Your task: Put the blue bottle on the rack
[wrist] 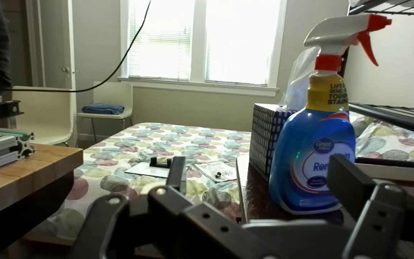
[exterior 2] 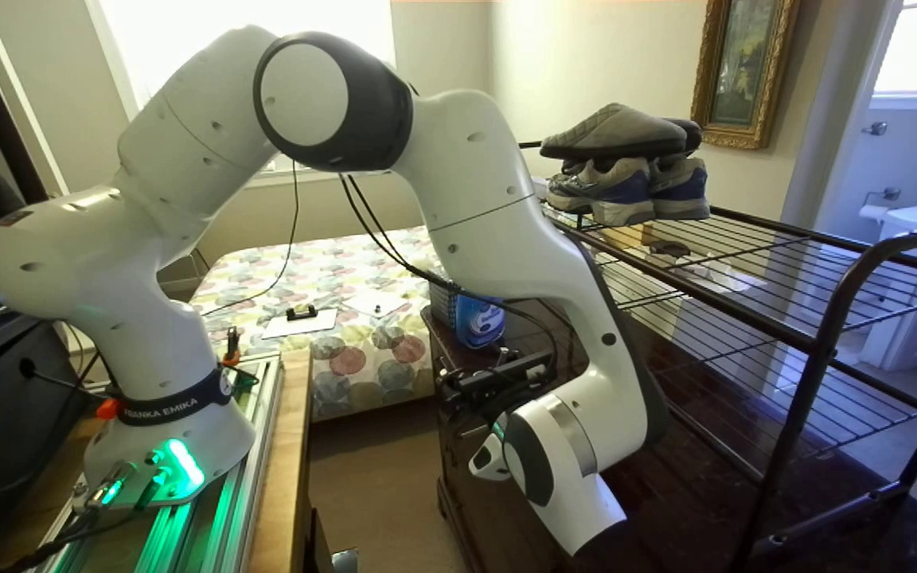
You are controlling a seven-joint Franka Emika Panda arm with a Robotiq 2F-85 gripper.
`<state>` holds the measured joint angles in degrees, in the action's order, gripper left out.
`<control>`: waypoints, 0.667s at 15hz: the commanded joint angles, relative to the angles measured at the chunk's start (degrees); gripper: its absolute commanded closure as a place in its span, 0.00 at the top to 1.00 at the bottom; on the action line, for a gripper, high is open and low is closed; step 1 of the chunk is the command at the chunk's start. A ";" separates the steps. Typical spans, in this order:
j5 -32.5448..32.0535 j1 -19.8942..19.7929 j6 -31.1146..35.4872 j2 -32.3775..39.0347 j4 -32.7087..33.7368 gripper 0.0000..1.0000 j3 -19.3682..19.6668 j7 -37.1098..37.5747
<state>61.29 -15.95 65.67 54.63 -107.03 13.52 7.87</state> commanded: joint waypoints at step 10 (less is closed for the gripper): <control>6.42 7.65 9.95 -9.55 -14.05 1.00 0.15 0.02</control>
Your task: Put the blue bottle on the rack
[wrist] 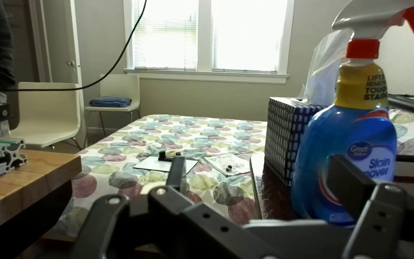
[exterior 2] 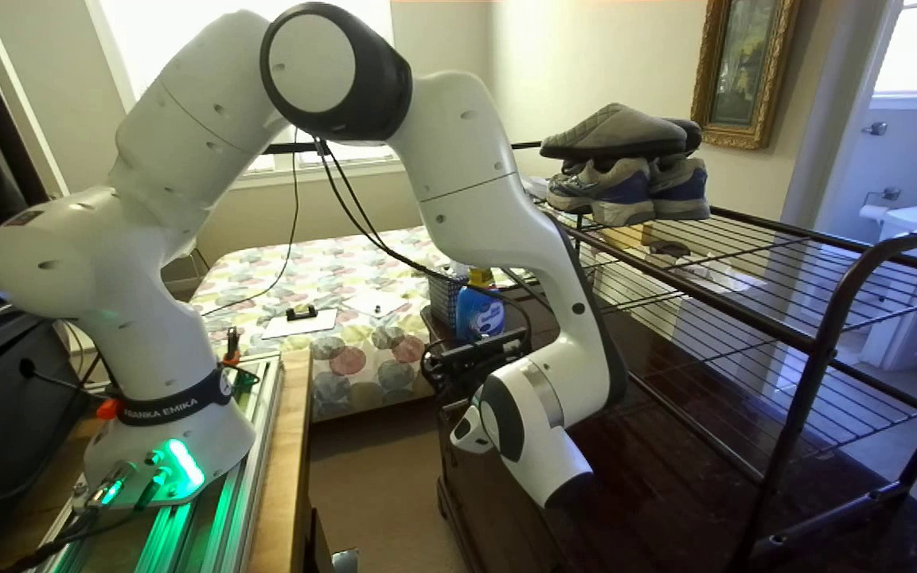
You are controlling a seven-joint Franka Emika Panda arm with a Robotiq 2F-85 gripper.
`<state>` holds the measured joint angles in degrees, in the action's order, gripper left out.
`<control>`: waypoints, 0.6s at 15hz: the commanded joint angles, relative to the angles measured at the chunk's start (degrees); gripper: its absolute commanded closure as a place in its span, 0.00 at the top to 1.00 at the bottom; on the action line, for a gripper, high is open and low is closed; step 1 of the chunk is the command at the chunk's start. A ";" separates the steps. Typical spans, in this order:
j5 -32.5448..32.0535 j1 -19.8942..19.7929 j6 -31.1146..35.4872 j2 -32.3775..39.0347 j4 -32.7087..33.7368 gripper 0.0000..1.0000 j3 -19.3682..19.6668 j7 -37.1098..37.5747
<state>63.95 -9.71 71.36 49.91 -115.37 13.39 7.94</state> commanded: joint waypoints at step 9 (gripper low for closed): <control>6.42 0.32 5.03 -4.20 -5.11 1.00 -0.88 -0.56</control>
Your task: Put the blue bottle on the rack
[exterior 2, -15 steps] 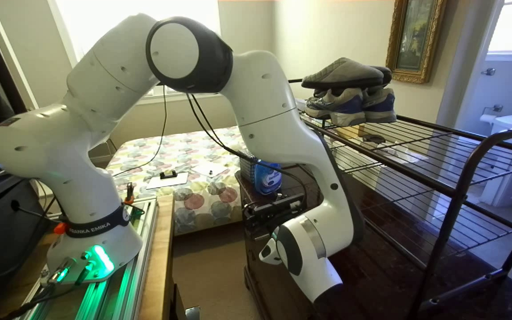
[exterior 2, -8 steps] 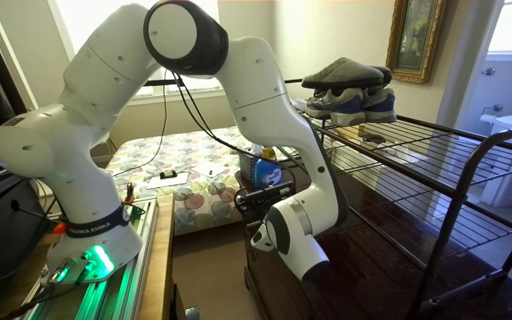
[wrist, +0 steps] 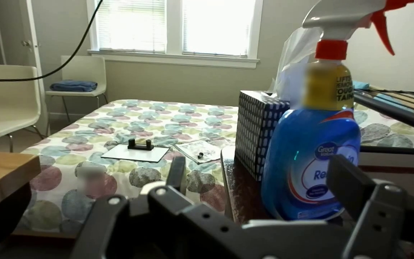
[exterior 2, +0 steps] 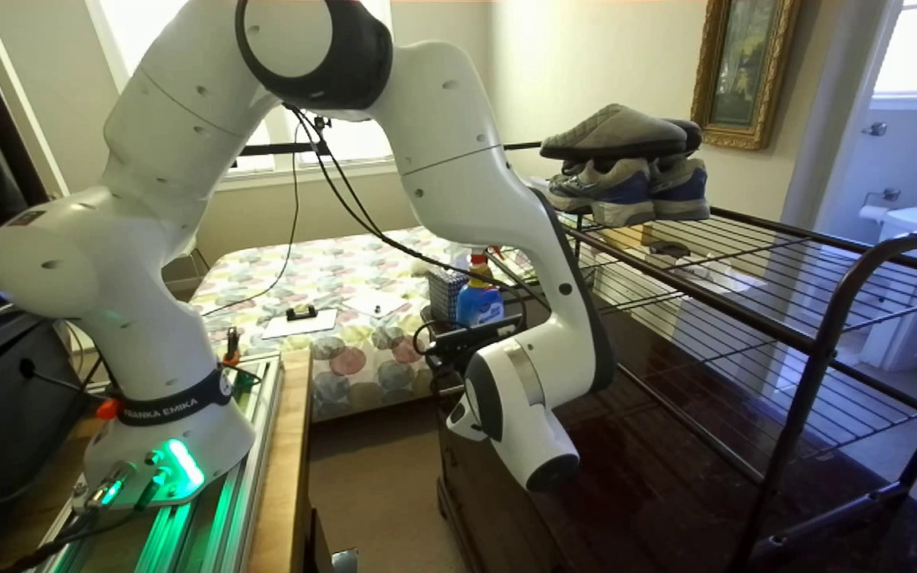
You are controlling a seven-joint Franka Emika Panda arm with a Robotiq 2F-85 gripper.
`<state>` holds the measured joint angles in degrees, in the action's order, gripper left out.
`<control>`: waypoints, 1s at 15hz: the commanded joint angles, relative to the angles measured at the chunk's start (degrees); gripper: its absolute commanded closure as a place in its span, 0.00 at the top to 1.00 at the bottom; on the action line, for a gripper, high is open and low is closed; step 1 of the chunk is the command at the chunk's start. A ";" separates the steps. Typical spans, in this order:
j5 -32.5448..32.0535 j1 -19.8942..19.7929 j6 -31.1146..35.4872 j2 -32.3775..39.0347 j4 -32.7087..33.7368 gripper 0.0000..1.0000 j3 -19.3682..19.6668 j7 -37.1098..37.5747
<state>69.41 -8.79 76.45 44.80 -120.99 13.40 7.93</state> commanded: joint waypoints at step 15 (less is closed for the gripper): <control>14.42 3.37 2.91 -2.47 -7.84 1.00 -5.05 -9.18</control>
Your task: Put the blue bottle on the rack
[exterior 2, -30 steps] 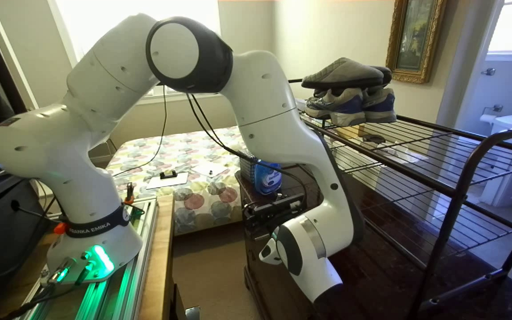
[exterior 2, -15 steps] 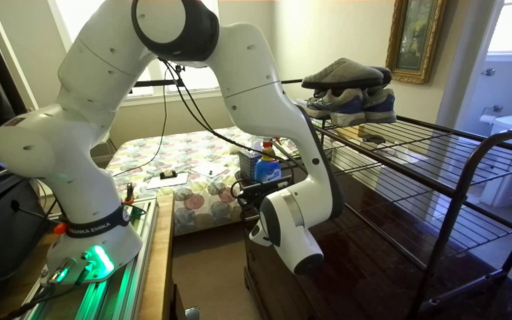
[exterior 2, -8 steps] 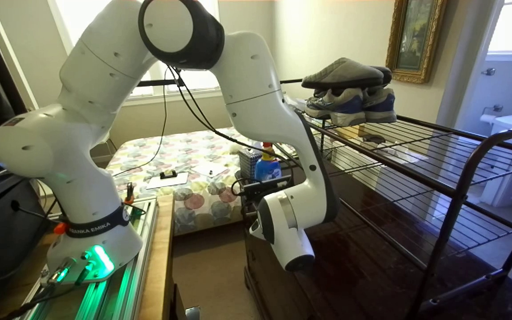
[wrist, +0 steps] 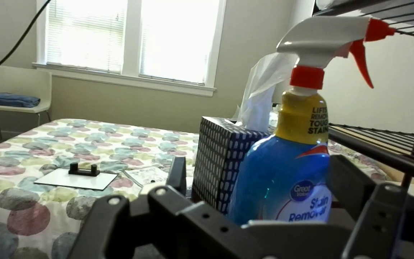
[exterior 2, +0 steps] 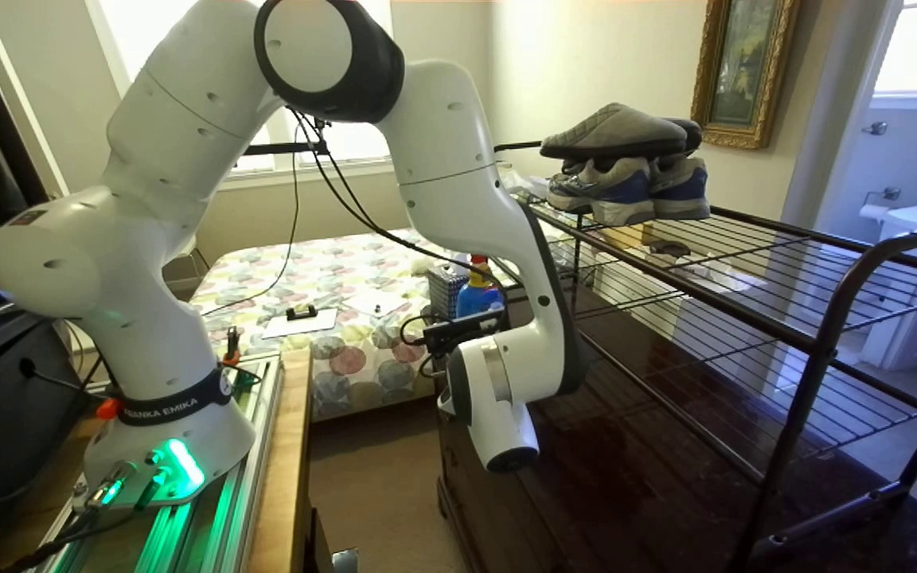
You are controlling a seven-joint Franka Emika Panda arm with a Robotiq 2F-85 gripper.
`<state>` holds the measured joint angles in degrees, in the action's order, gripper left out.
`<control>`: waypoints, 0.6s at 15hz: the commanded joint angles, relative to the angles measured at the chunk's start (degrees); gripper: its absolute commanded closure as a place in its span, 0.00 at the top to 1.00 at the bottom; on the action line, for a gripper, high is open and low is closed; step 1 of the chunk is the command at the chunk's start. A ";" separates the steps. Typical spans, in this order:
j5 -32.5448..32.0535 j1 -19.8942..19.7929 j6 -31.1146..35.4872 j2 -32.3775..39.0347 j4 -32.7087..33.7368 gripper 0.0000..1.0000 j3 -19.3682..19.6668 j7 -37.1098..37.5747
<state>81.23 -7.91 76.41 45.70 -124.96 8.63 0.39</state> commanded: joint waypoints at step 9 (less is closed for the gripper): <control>9.13 8.49 15.74 -10.46 -5.75 1.00 -1.70 5.88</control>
<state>87.56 -0.28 87.95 38.77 -129.16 7.34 2.65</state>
